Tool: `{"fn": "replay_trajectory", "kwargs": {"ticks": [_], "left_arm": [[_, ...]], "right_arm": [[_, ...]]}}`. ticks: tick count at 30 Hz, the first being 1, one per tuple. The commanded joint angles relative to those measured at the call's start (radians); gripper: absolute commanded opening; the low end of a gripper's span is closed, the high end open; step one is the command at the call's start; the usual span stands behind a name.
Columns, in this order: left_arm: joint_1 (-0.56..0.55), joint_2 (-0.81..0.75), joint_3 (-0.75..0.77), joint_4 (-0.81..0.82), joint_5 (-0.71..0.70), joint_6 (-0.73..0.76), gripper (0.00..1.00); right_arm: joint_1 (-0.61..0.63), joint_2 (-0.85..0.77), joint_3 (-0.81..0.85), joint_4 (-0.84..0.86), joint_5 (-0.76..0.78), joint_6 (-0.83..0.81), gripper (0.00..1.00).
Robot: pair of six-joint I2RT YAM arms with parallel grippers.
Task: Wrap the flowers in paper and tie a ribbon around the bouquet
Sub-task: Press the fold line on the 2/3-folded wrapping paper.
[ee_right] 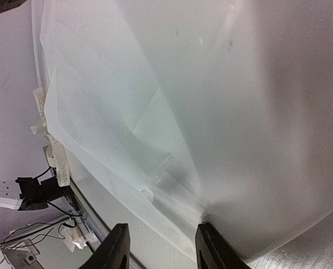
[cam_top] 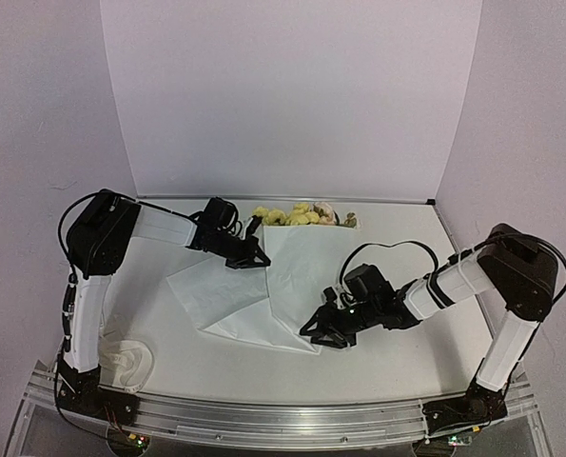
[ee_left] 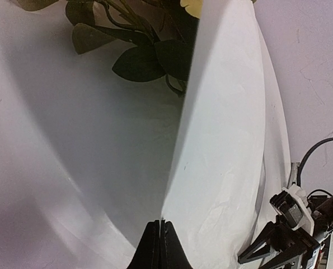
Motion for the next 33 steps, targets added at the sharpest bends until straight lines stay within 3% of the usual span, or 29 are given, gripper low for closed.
{"fn": "replay_trajectory", "kwargs": {"ticks": [1, 6, 12, 16, 22, 33], "left_arm": [[-0.006, -0.073, 0.034, -0.019, -0.029, 0.015, 0.00], [-0.015, -0.084, 0.046, -0.057, -0.064, 0.032, 0.04], [-0.025, -0.168, 0.016, -0.082, -0.141, 0.053, 0.28], [-0.052, -0.248, -0.002, -0.128, -0.255, 0.082, 0.34], [-0.174, -0.318, -0.041, -0.211, -0.358, 0.110, 0.31], [-0.351, -0.263, -0.167, -0.113, -0.265, 0.024, 0.18]], "right_arm": [[0.010, -0.058, -0.029, 0.003, 0.017, 0.004, 0.40], [0.009, -0.035, -0.029, 0.004, 0.013, 0.006, 0.29], [0.015, -0.007, -0.029, 0.003, 0.010, 0.007, 0.21], [0.019, -0.002, -0.029, 0.003, 0.006, 0.008, 0.20], [0.021, -0.003, -0.025, 0.001, 0.004, 0.009, 0.20], [0.015, -0.099, -0.013, -0.063, 0.032, -0.013, 0.23]]}}
